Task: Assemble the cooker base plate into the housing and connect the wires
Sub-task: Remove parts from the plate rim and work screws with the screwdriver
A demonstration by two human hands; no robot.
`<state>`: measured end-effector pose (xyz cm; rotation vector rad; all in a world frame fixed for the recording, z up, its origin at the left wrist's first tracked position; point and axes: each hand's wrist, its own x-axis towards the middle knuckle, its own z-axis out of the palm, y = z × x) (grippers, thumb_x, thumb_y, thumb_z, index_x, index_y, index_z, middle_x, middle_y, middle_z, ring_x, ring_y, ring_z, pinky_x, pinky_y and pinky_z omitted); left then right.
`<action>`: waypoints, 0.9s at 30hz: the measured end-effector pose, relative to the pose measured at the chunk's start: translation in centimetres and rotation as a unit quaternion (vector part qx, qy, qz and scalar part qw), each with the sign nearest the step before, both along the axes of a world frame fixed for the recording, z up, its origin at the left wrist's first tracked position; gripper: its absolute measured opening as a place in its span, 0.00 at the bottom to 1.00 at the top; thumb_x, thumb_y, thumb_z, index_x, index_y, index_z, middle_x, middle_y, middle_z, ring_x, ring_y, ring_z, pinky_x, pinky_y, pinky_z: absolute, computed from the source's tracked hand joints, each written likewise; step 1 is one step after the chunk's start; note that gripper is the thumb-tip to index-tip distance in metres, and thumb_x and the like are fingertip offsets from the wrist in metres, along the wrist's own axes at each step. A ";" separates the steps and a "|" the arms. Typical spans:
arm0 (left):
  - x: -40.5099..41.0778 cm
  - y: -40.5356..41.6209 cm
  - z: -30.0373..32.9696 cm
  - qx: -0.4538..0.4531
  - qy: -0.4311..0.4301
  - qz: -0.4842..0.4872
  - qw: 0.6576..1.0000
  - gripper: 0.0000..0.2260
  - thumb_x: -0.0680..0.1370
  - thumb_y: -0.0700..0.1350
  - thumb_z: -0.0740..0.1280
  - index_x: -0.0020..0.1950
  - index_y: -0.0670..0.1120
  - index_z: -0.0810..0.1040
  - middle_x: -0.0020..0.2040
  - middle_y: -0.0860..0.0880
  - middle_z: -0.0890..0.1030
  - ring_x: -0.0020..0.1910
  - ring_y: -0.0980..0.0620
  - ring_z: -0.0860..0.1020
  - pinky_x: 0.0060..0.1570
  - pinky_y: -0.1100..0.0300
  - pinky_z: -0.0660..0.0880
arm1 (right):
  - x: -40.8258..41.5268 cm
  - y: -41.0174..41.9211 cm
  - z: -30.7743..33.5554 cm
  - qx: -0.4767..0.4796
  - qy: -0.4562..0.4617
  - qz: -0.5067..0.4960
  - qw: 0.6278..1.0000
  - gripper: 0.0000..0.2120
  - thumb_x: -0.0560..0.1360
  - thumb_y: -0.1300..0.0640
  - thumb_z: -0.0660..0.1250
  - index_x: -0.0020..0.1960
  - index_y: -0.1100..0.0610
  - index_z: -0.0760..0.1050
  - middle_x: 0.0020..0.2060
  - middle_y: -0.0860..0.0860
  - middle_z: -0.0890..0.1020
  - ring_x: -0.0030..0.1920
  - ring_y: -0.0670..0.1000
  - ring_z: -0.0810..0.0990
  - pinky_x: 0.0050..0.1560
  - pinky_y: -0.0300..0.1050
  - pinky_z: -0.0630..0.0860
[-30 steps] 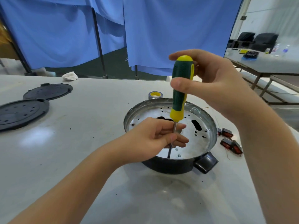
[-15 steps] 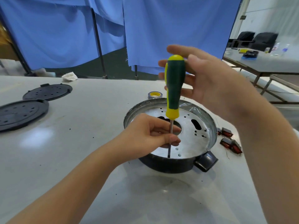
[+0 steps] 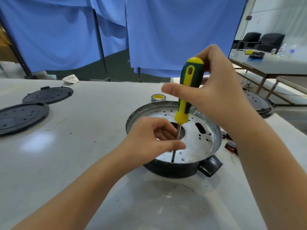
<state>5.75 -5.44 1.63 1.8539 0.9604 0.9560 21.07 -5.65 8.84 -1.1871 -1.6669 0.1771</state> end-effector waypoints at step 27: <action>-0.3 0.2 0.0 -0.044 -0.003 -0.016 0.999 0.05 0.73 0.37 0.73 0.41 0.47 0.81 0.36 0.50 0.85 0.38 0.53 0.85 0.40 0.65 0.80 | 1.2 0.8 0.2 -0.209 0.235 0.269 0.910 0.21 0.76 0.58 0.66 0.68 0.55 0.66 0.50 0.53 0.85 0.51 0.55 0.84 0.52 0.49 0.81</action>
